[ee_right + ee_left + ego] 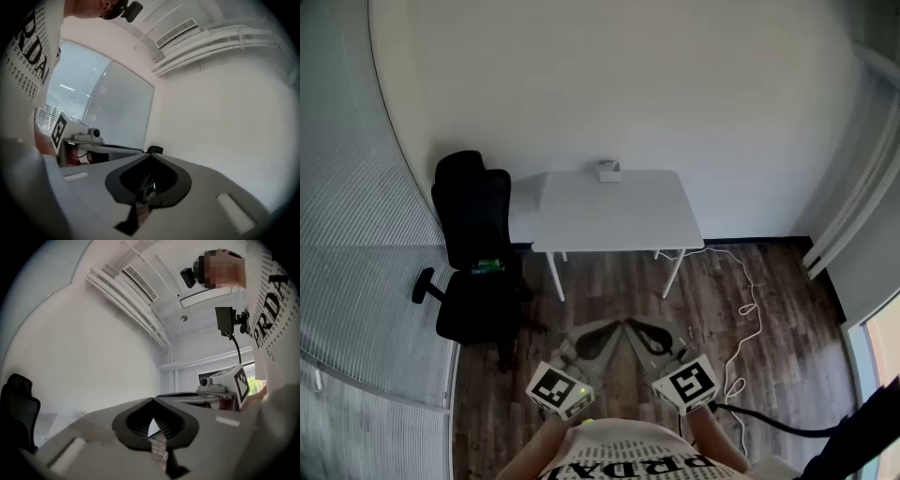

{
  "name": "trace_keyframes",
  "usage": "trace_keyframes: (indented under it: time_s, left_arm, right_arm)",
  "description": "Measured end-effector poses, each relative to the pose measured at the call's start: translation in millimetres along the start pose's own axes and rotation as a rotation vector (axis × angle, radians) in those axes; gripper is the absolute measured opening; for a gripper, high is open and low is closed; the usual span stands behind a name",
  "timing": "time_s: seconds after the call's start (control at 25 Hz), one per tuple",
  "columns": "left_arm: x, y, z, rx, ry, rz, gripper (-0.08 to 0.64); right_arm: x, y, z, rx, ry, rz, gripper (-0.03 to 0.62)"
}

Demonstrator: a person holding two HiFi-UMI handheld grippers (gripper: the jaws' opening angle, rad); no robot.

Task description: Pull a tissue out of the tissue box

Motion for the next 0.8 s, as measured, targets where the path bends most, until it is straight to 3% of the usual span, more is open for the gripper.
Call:
trace_keyframes:
  time_s: [0.8]
  left_arm:
    - [4.8, 4.4, -9.9, -0.033, 0.014, -0.022, -0.012]
  right_arm:
    - [9.6, 2.5, 9.7, 0.0, -0.008, -0.024, 0.008]
Point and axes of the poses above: the fingertips, and each gripper's own axes: z forward along the fingers, x to its left, y out of its top, the point moved 9 cm from there along -z, backward along the fingers, and after that the axes turned 8 degrees about -z, right-handed, at the moved point
